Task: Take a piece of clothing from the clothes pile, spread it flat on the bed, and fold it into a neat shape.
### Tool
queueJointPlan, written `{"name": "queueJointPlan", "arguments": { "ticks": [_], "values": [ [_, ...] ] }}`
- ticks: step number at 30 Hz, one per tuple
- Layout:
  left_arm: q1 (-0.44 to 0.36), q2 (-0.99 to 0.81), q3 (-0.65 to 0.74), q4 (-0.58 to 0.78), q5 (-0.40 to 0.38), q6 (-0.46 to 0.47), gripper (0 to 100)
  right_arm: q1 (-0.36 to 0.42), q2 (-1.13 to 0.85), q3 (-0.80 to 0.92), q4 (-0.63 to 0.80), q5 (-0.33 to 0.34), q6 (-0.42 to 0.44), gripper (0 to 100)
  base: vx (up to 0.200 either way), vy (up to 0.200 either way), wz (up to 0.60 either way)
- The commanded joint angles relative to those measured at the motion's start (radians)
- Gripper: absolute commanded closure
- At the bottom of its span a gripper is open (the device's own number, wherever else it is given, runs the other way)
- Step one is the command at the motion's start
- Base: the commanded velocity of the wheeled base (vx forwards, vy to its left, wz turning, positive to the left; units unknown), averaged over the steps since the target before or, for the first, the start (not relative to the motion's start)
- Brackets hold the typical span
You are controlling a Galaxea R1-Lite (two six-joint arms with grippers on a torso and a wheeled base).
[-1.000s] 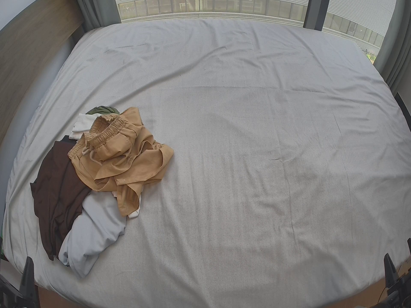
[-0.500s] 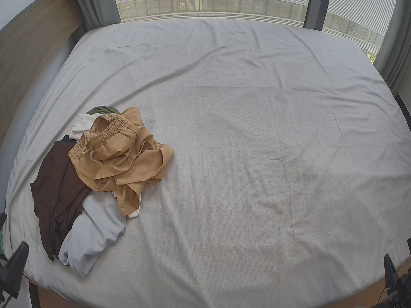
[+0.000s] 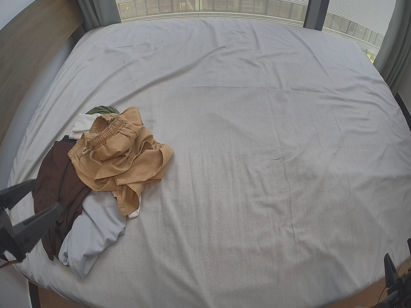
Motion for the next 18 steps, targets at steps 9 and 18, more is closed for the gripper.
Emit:
{"name": "queueJointPlan", "arguments": {
  "ticks": [9,18],
  "values": [
    [0.121,0.409,0.055,-0.349,-0.067,-0.008,0,0.000,-0.016,0.018,0.000,0.000,0.001,0,0.000,0.000,0.00],
    [0.239,0.584,0.046,-0.529,-0.188,-0.059,0,0.000,-0.016,0.018,0.000,0.001,-0.001,0,0.000,0.000,0.00]
  ]
}}
